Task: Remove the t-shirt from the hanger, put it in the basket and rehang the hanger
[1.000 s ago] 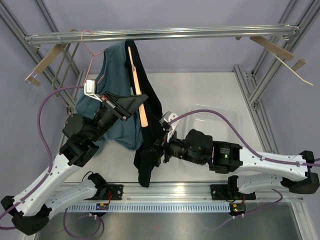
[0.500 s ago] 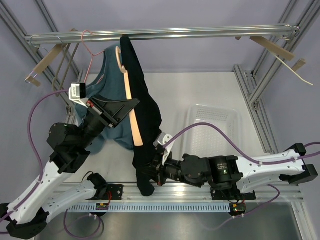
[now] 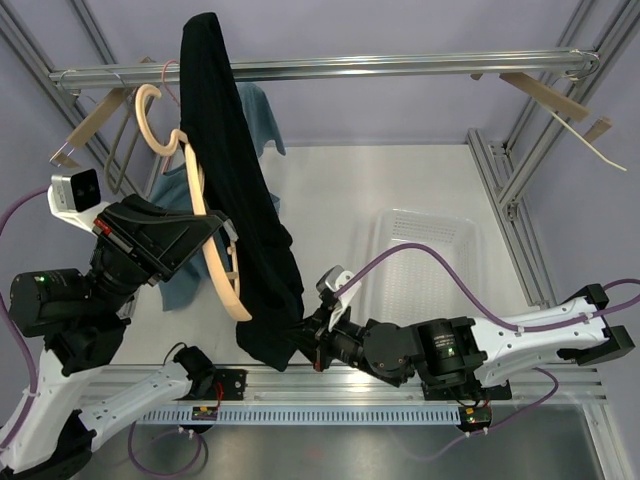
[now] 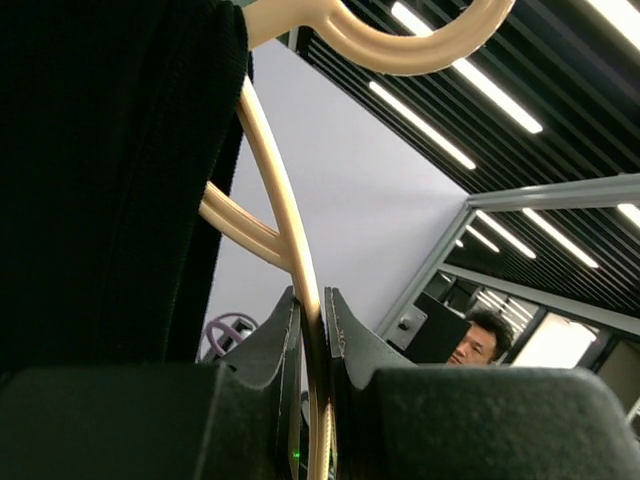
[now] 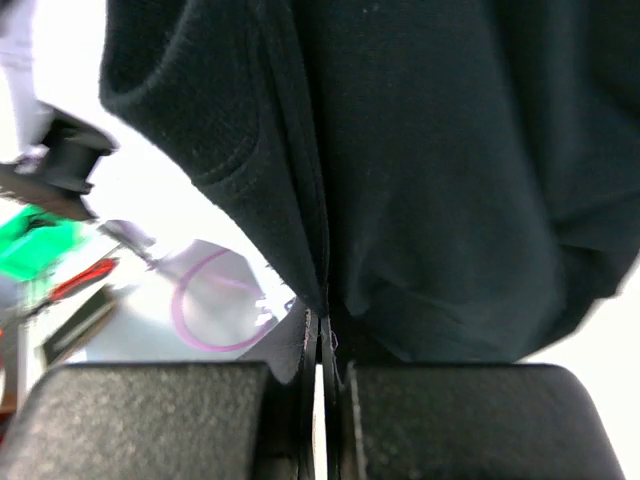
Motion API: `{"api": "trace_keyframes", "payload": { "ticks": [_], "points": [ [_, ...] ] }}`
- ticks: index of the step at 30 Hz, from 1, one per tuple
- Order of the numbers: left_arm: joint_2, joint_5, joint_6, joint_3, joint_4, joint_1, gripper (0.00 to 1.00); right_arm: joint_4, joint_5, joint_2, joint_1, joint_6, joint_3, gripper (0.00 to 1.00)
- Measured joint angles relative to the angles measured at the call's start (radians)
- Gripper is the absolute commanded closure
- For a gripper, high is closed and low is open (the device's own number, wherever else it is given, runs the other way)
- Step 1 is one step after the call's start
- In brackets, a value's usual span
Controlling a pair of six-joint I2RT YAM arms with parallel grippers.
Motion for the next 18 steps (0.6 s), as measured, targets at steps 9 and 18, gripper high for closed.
{"api": "trace_keyframes", "payload": {
  "ticks": [9, 18],
  "points": [
    [0.019, 0.196, -0.066, 0.03, -0.097, 0.002, 1.0, -0.064, 0.047, -0.104, -0.188, -0.188, -0.015, 1.0],
    [-0.073, 0.357, -0.06, 0.013, -0.2, 0.004, 1.0, 0.013, 0.012, -0.156, -0.41, -0.385, 0.014, 1.0]
  ]
}}
